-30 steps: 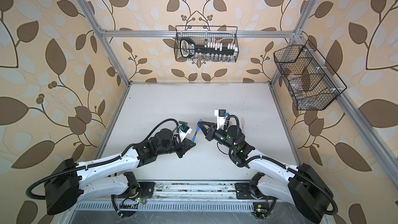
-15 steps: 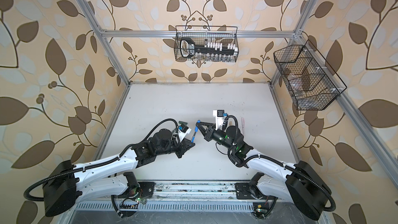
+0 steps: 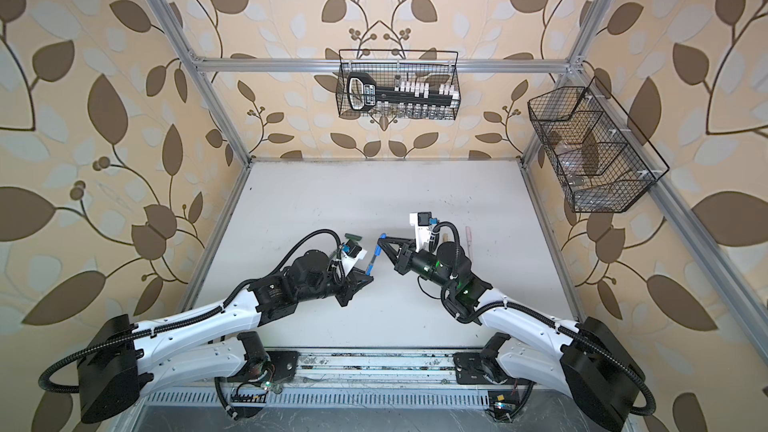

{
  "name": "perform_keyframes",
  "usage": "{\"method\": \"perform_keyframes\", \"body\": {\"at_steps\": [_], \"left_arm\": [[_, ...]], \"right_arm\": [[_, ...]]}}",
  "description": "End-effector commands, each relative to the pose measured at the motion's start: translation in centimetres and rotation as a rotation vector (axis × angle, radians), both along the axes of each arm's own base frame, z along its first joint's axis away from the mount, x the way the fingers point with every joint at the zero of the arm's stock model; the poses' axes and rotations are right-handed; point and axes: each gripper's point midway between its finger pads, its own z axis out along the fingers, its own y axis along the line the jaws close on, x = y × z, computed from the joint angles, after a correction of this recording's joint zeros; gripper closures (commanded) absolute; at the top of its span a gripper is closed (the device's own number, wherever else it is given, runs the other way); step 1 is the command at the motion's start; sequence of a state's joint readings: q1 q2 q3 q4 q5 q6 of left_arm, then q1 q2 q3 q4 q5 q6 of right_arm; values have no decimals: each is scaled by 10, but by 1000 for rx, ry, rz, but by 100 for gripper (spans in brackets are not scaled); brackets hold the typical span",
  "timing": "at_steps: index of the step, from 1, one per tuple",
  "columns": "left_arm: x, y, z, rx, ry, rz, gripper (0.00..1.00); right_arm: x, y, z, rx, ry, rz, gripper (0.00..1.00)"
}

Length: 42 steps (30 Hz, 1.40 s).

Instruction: Insert the pens into the pen caps

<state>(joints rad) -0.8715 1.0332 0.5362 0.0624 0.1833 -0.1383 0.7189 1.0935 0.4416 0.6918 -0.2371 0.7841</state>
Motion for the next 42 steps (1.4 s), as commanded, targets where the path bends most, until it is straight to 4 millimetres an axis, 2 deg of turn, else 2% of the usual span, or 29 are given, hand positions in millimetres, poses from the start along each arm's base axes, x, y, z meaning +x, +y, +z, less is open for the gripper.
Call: {"method": "perform_keyframes", "body": {"at_steps": [1,9,15,30,38,42], "left_arm": [[13,-6,45,-75,-106,19,100],[14,-9,51,-73,-120,9,100],[16,-11,63,-86,-146,6,100],[25,-12,115,-118,-279,13,100],[28,-10,130,-131,-321,28,100],[29,-9,131,-127,-329,32,100]], "right_arm": [[-11,11,2,26,3,71,87],[-11,10,4,26,-6,68,87],[-10,9,6,-4,-21,55,86],[-10,8,52,-78,-176,40,84],[-16,5,69,-91,-249,40,82],[-21,4,75,-92,-280,47,81]]}}
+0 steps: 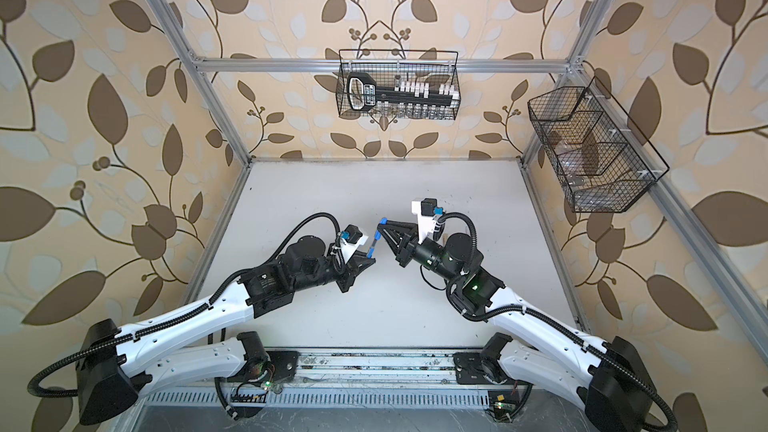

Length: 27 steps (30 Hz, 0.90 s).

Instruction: Insert the pens into the pen caps

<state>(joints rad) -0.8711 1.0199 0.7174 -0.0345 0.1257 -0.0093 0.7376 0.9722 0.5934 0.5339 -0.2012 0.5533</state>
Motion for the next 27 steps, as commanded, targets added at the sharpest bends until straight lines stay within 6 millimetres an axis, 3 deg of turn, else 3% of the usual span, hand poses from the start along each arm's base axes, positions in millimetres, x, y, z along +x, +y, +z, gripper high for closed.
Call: {"method": "perform_keyframes", "body": {"at_steps": [1,16,22,27], "left_arm": [[10,-3,64,-130,-147,26,100],[8,-3,66,-134,-154,16,100],[9,-3,64,-126,-151,19,100],[6,-4,63,-129,-143,4,100]], "right_arm": [[-15,9,-2,-45,-13,68,80],[-16,13,1,-62,-22,83,72],[-29,13,0,-85,-15,142,55],[-15,4,8,-82,27,133,47]]}}
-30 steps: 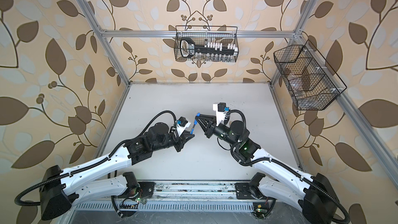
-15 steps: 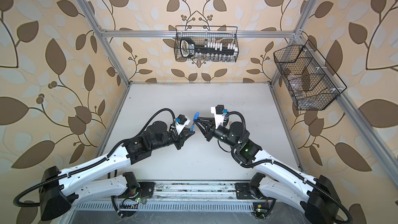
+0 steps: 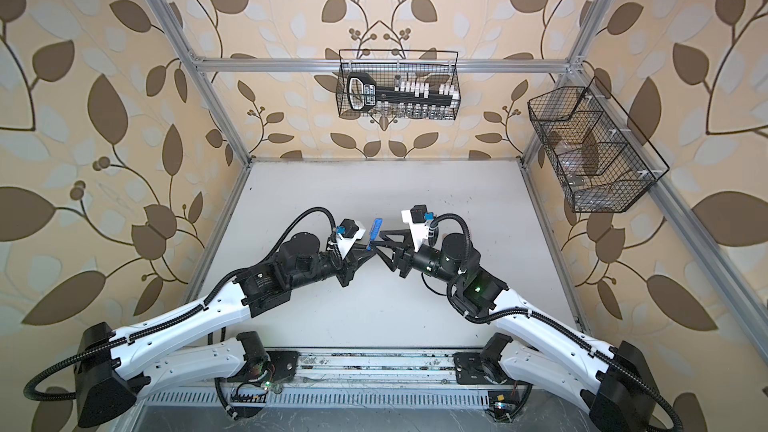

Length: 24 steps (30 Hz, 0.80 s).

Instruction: Insert the pens into the pen caps

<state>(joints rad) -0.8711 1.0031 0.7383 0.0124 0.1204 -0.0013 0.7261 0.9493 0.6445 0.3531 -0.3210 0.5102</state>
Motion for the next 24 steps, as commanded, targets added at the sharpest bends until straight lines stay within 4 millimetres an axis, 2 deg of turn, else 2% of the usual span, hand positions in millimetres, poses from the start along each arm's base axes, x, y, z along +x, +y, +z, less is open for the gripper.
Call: {"method": "perform_keyframes", "body": {"at_steps": [1,6,12,20,24], "left_arm": [[2,-1,37,-70,-78,-1,100],[-1,-5,36,-71,-63,-23,100],[-3,-10,33,-80,-42,-49,100],[0,-12,35,-73,-45,-46,100],[15,-11,55,-115,-84,29,100]], "right_arm": [[4,-4,20,23,-4,34,46],[11,1,27,25,-12,91,46],[15,8,31,39,-4,144,53],[12,11,31,54,2,163,79],[7,15,25,64,29,189,97]]}}
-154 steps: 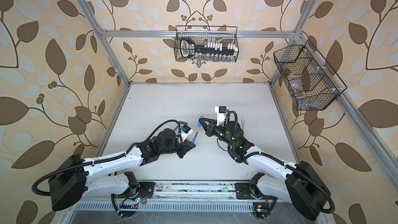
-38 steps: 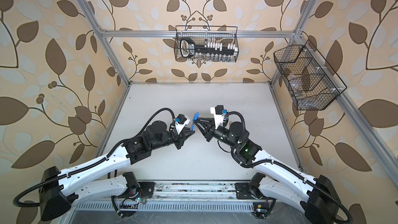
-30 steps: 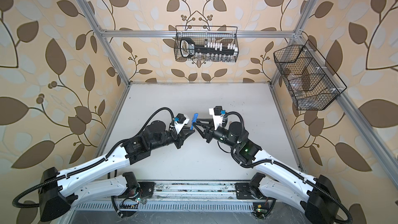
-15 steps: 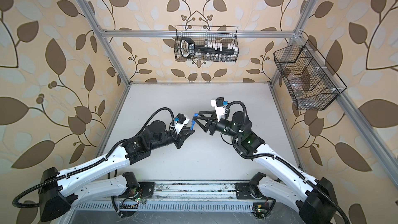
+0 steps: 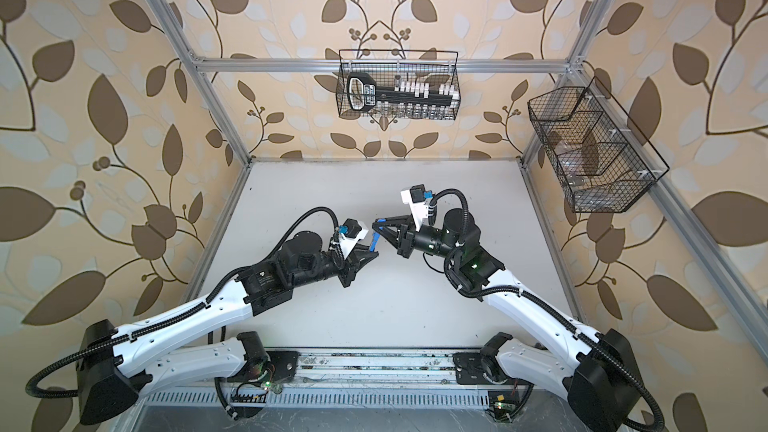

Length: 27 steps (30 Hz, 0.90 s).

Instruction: Insert the pens into the pen caps

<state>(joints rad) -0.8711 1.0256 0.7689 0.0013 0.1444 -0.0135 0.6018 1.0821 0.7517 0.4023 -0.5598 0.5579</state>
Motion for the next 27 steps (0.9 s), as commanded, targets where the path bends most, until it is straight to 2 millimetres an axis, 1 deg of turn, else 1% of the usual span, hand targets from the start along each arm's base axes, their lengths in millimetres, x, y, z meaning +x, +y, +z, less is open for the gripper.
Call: {"method": "perform_keyframes", "body": {"at_steps": [1,4,6,8,10,12,15,17,20,24,27], "left_arm": [[18,-7,59,-130,-115,52,100],[27,-13,95,-219,-183,73,100],[30,-16,119,-270,-253,71,100],[35,-19,136,-274,-307,74,100],[42,-18,152,-274,-352,83,100],[51,-8,174,-308,-408,118,100],[68,13,203,-376,-462,170,100],[80,25,218,-411,-489,196,100],[97,34,231,-439,-509,217,100],[112,35,245,-504,-512,210,100],[120,36,252,-545,-515,208,100]], "right_arm": [[-15,10,5,32,16,82,99],[-13,11,-2,24,42,82,100],[-10,9,-11,0,76,72,100],[-8,6,-17,-18,104,67,100],[-4,2,-30,-55,147,46,100],[-4,0,-42,-80,179,45,100],[-9,1,-60,-108,240,58,100],[-15,2,-67,-107,260,70,100],[-23,5,-78,-125,291,82,100],[-35,12,-100,-156,339,96,100],[-42,15,-116,-176,372,99,100]]}}
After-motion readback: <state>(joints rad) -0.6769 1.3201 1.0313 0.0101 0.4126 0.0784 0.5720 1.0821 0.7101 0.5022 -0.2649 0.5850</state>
